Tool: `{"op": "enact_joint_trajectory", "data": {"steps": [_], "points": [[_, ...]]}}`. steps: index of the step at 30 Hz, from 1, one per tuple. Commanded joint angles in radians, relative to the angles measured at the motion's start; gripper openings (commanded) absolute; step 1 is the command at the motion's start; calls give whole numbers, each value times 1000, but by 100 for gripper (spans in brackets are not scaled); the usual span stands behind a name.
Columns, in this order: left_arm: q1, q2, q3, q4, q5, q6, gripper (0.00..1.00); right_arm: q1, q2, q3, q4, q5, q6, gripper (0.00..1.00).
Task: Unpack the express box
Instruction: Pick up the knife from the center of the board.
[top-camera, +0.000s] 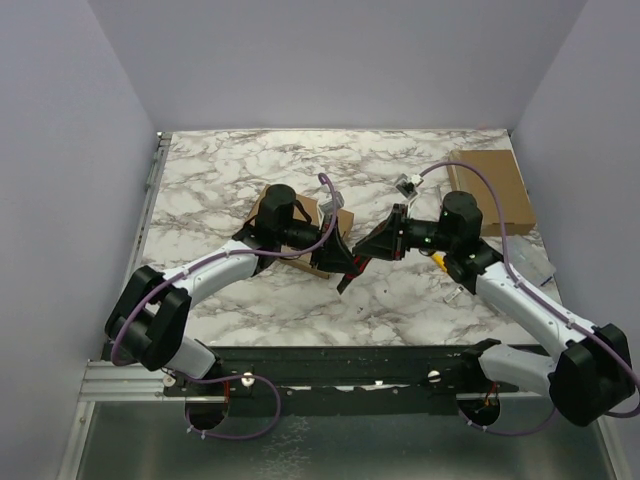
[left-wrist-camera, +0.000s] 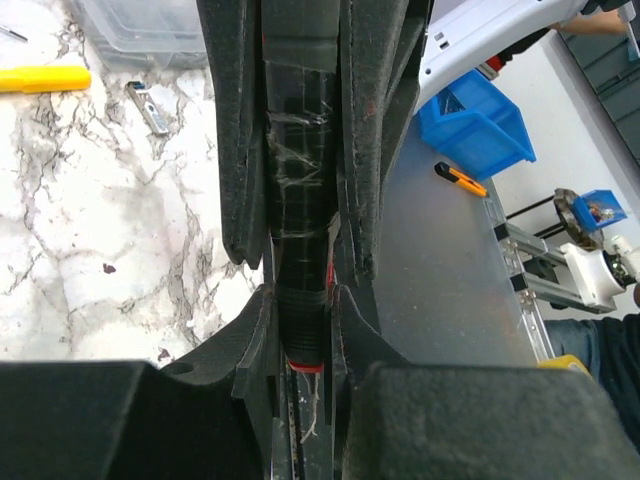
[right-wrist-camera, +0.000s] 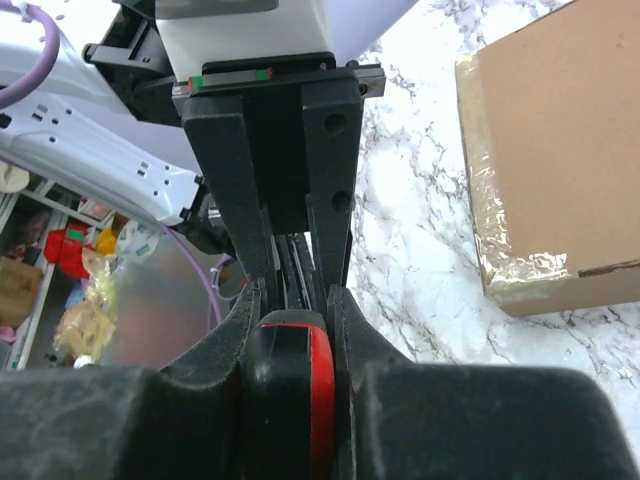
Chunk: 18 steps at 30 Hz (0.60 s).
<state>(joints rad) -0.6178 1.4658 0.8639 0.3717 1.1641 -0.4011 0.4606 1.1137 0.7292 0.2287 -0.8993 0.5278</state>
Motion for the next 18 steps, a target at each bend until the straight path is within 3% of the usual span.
{"op": "enact_joint_trajectory", "data": {"steps": [1,3,4,6,7,11,16,18], "points": [[-9,-12,26,25,4,26,0,9,38,-2,71,-33,66,1],[-10,-12,24,24,-1,25,0,9,45,10,22,12,73,0],[-10,-11,24,25,-10,22,13,9,41,16,-15,57,75,0],[-4,-22,22,23,-42,18,50,9,-5,9,-60,169,69,0],[3,-36,18,23,-55,23,59,9,-30,6,-92,236,62,0],[59,-163,-16,-10,-202,84,76,7,-144,-11,-194,524,40,0],[188,-272,28,-346,-768,21,89,7,-159,24,-291,688,-80,0],[288,-265,40,-469,-896,-57,93,7,-118,63,-338,699,-124,1]]}}
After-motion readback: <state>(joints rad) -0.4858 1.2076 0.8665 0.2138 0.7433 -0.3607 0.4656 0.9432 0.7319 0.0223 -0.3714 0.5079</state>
